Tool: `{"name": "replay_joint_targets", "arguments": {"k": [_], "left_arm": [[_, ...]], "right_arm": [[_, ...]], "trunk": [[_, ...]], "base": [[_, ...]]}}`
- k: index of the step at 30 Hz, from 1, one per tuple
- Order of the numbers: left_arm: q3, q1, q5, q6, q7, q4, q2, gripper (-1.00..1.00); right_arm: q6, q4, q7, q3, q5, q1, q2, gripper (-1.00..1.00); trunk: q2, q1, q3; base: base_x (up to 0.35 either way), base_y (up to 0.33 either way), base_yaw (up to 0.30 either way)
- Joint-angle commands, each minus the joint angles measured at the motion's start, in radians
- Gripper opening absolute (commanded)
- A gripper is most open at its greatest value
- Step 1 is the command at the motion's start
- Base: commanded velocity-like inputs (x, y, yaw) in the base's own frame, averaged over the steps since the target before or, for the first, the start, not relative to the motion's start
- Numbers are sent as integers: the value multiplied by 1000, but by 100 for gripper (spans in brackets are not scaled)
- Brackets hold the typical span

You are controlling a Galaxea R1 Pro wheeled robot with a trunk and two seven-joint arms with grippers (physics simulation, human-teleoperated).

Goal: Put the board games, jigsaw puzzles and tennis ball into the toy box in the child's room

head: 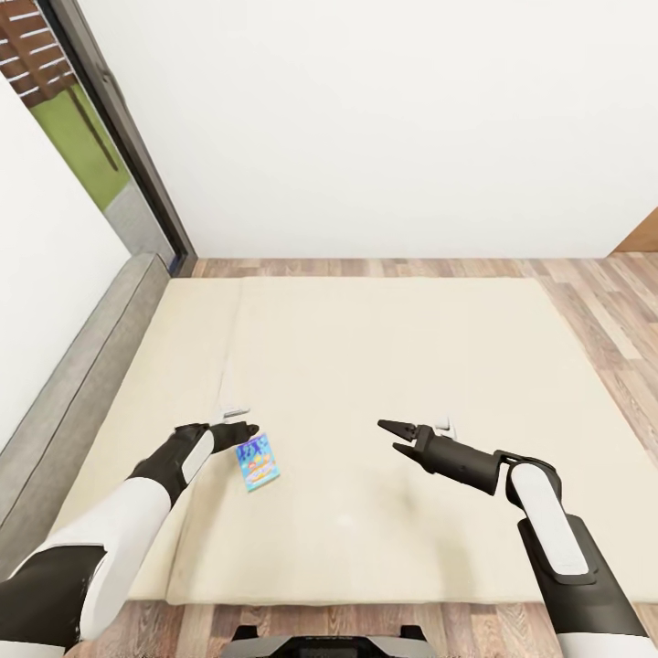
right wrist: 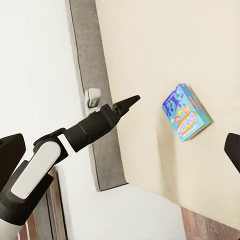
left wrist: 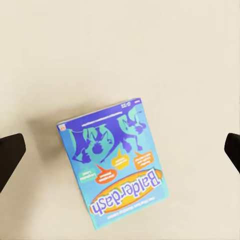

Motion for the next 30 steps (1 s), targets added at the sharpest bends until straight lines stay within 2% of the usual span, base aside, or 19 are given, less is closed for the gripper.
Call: {"name": "replay_joint_targets", "arguments": {"k": [1, 13, 30], "left_arm": [[-1, 0, 5, 4, 0, -1, 0, 100], [-9, 0, 3, -3, 0, -1, -1, 100], [-9, 1, 3, -6, 2, 1, 1, 100]], "right_arm": [[4, 0, 10, -1, 10, -1, 1, 100], [-20, 1, 8, 18, 11, -1, 7, 100], [-36, 0, 8, 22, 10, -1, 8, 100]], "trunk": [[-2, 0, -3], [-2, 0, -22], [-2, 0, -50]], "base": [[0, 0, 0], [0, 0, 0], [0, 0, 0]]}}
